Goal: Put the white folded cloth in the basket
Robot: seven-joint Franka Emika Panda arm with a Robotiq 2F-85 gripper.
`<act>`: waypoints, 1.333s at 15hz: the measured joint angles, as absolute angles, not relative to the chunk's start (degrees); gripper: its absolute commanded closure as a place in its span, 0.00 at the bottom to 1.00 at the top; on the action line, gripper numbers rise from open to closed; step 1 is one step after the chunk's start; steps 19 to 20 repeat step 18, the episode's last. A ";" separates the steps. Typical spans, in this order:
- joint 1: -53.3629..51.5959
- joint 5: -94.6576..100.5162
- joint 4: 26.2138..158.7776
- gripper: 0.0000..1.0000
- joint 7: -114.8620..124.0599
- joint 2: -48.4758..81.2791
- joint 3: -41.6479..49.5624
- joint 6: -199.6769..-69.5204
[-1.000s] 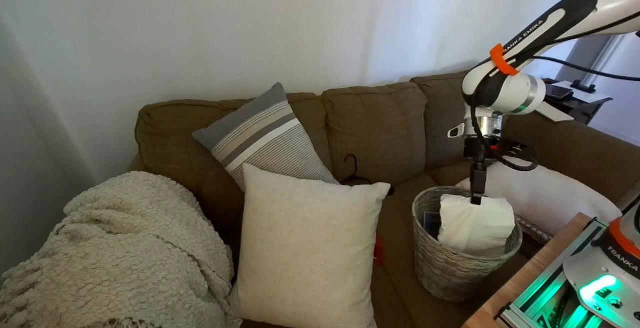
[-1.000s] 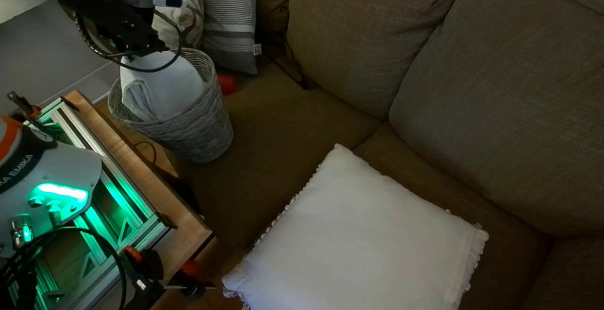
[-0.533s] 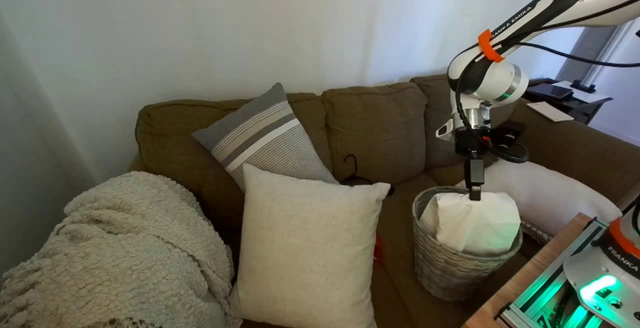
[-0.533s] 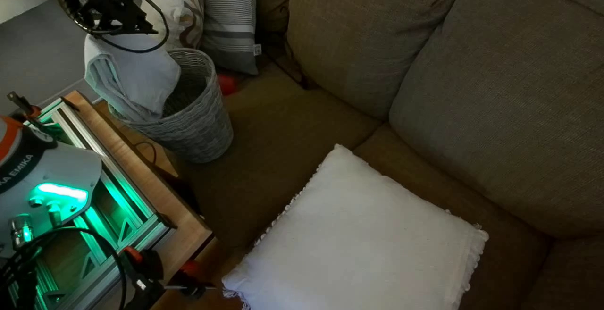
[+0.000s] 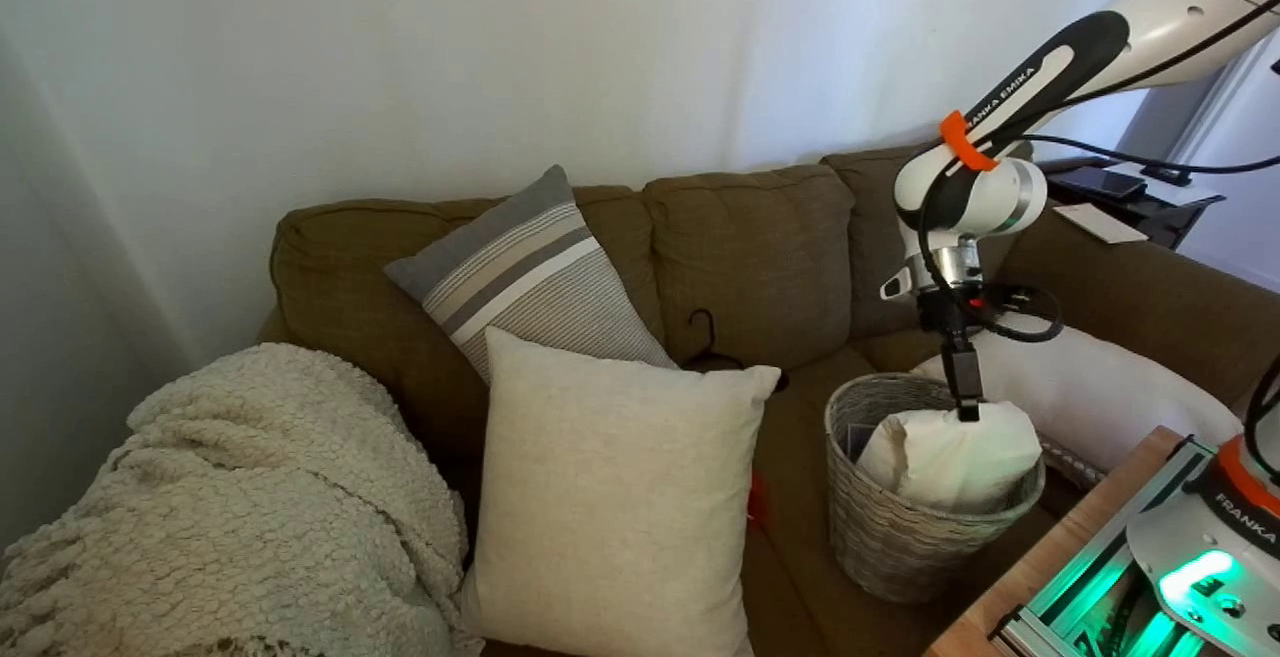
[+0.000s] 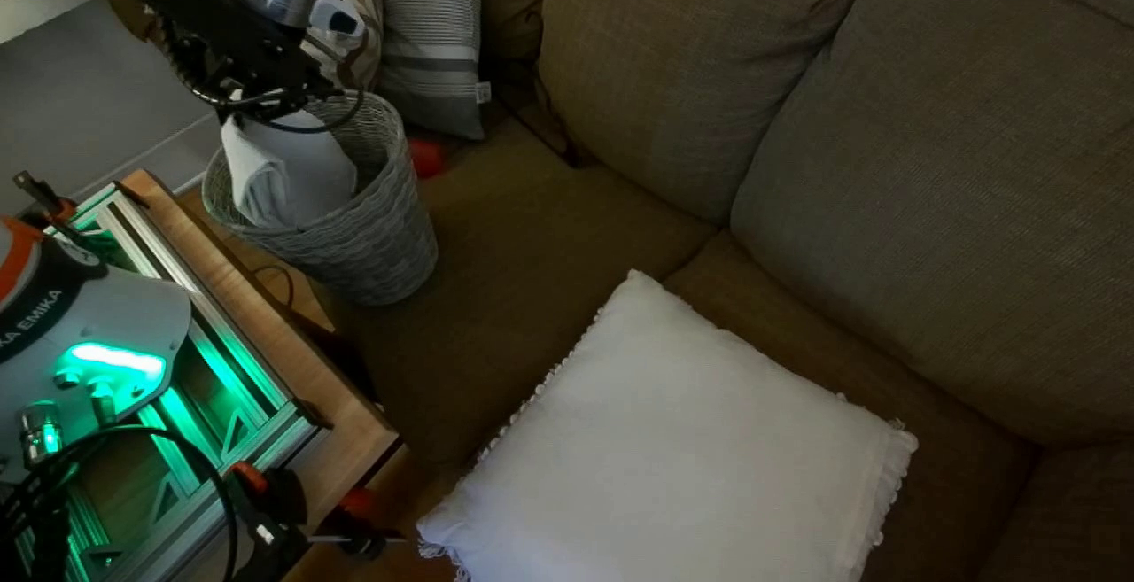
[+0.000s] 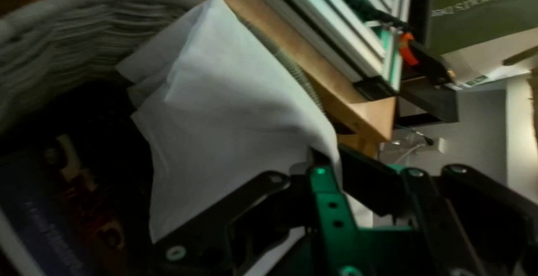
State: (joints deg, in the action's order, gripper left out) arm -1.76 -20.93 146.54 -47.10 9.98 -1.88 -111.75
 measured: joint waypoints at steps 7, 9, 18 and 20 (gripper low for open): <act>-1.81 -12.31 150.15 0.64 -46.12 12.32 -2.58 -142.02; -2.07 -8.74 151.48 0.57 -43.26 12.30 -2.78 -149.45; -0.48 -19.85 153.59 0.14 -42.69 1.24 -12.06 -162.79; -0.48 -19.85 153.59 0.14 -42.69 1.24 -12.06 -162.79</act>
